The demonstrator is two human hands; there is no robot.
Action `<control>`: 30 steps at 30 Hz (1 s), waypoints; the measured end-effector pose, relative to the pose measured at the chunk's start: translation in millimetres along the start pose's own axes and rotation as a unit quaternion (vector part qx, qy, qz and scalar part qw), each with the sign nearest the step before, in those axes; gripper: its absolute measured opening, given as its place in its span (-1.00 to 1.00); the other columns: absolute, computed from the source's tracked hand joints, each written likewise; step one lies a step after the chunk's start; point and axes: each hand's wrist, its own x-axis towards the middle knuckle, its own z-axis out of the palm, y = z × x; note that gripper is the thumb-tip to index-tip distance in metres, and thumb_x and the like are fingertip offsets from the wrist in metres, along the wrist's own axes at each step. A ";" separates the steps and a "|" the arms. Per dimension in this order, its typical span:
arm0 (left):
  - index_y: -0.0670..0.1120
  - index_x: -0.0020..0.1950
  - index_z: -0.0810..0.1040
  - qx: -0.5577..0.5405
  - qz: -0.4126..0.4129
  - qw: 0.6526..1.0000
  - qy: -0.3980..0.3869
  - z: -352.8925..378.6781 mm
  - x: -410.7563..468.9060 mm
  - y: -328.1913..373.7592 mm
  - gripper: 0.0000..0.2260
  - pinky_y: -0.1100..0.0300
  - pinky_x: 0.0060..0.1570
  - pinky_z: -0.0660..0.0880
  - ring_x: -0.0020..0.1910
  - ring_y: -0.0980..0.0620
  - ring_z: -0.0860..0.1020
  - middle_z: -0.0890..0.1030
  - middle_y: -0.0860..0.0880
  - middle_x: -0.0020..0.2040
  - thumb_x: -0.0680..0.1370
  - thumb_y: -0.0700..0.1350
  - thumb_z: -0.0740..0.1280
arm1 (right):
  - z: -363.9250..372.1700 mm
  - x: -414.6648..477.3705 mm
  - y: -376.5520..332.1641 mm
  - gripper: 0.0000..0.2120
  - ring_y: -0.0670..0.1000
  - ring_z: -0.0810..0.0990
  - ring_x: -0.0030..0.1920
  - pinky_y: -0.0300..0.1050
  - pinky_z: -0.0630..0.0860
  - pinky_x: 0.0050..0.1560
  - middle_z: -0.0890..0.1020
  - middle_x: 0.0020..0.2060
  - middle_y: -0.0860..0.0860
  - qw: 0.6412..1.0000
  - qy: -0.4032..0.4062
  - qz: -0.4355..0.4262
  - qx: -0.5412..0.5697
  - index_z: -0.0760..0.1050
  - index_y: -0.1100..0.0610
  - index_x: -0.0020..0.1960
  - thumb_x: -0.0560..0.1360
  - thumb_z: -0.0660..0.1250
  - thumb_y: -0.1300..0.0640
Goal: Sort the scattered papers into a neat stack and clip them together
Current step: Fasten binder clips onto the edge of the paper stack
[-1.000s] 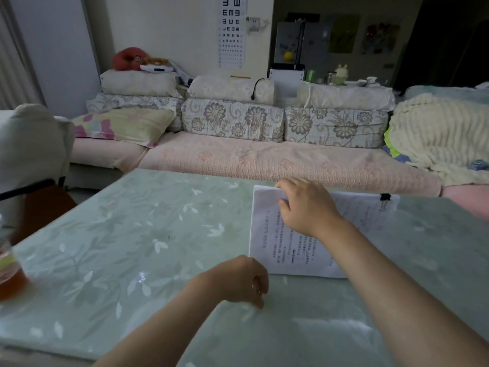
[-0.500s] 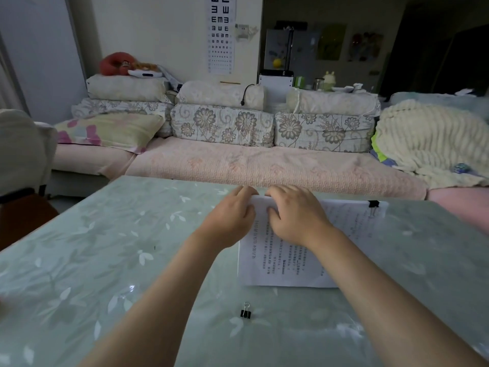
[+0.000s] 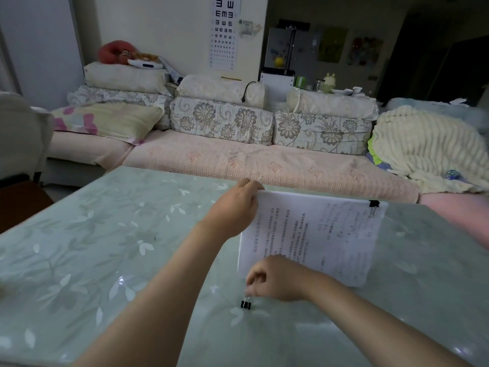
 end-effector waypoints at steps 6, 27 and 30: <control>-0.10 0.35 0.45 0.026 0.007 1.000 -0.003 2.3 -0.7 1.4 -0.69 -0.01 -0.10 0.50 -0.01 -0.11 0.50 0.47 -0.08 0.13 0.65 -0.19 0.09 | 15.9 9.0 -6.2 -0.84 -0.14 0.64 -0.21 -0.19 0.55 -0.09 0.67 -0.29 -0.16 0.998 -0.001 -0.005 0.066 0.69 0.05 -0.11 0.42 0.50 -0.03; 0.01 -0.01 0.69 -0.121 -0.096 0.987 0.044 -7.1 0.5 -1.0 -0.82 0.15 -0.10 0.55 -0.18 0.10 0.58 0.68 0.06 -0.16 0.53 -0.17 0.31 | -122.7 -3.0 -13.9 -0.79 -0.19 0.69 -0.18 -0.33 0.58 -0.06 0.73 -0.26 -0.13 0.877 0.413 -0.076 0.234 0.69 -0.10 -0.19 0.35 0.59 0.21; 0.00 0.00 0.69 -0.123 -0.098 0.986 0.046 -6.7 0.1 -0.4 -0.82 0.10 -0.09 0.55 -0.19 0.07 0.59 0.68 0.04 -0.16 0.52 -0.17 0.31 | -120.2 5.9 -12.8 -0.88 -0.16 0.68 -0.24 -0.31 0.58 -0.12 0.72 -0.31 -0.07 0.857 0.446 -0.080 0.245 0.71 -0.01 -0.19 0.38 0.57 0.19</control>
